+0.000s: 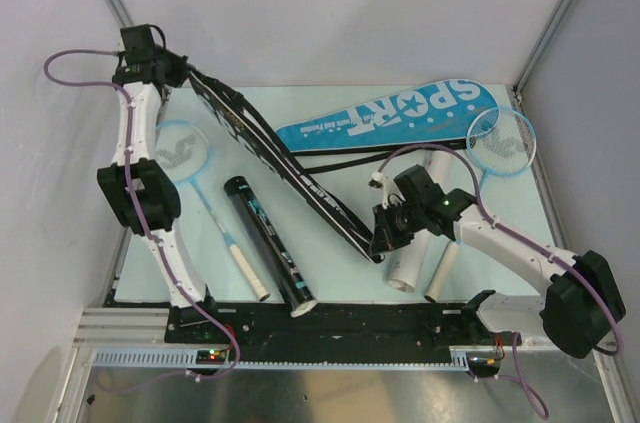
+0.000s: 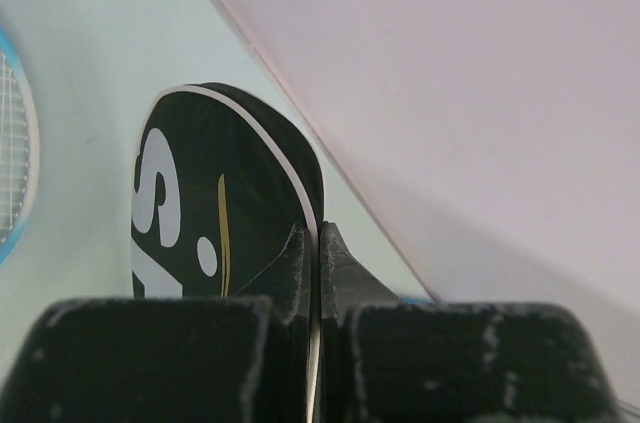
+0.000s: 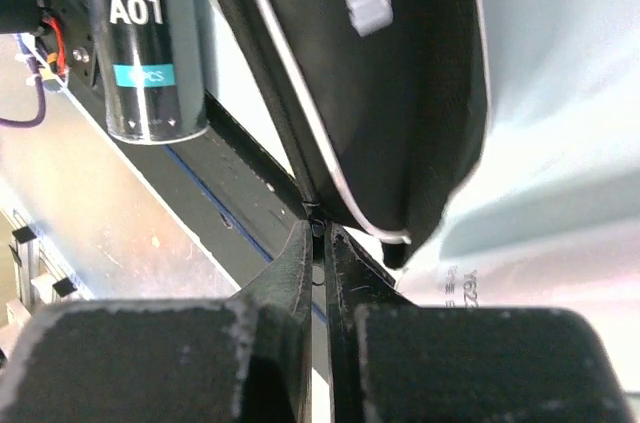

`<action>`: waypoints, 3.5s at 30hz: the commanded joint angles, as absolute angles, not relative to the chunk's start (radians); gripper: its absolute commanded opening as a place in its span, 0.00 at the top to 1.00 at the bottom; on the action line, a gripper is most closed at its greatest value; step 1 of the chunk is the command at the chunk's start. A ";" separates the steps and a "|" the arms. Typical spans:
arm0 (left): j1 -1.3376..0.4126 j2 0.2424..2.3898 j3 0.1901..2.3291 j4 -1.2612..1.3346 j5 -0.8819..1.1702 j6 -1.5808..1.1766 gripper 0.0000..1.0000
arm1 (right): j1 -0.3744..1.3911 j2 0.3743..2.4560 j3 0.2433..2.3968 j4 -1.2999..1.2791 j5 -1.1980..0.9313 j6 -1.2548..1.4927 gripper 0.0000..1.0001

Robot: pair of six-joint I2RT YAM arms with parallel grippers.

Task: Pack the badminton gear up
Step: Zip the racket bag at the center of the board, then place the racket bag at the center of the board, then adjust the racket bag at the center of the board.

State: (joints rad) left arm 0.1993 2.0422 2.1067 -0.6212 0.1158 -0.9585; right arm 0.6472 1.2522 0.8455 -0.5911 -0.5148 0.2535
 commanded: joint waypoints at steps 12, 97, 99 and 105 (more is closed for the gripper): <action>0.238 2.027 2.198 -0.391 -0.044 -0.910 1.00 | 0.606 1.155 0.626 -0.605 -0.231 0.586 1.00; 0.159 1.835 1.337 -0.316 -0.106 -0.708 0.81 | 0.493 1.417 1.011 -0.103 -0.233 0.399 0.35; 0.157 1.857 1.364 -0.303 -0.086 -0.696 0.80 | 0.491 1.421 1.010 -0.103 -0.232 0.401 0.36; 0.161 1.791 1.332 -0.287 -0.113 -0.647 0.55 | 0.492 1.436 1.011 -0.103 -0.251 0.420 0.36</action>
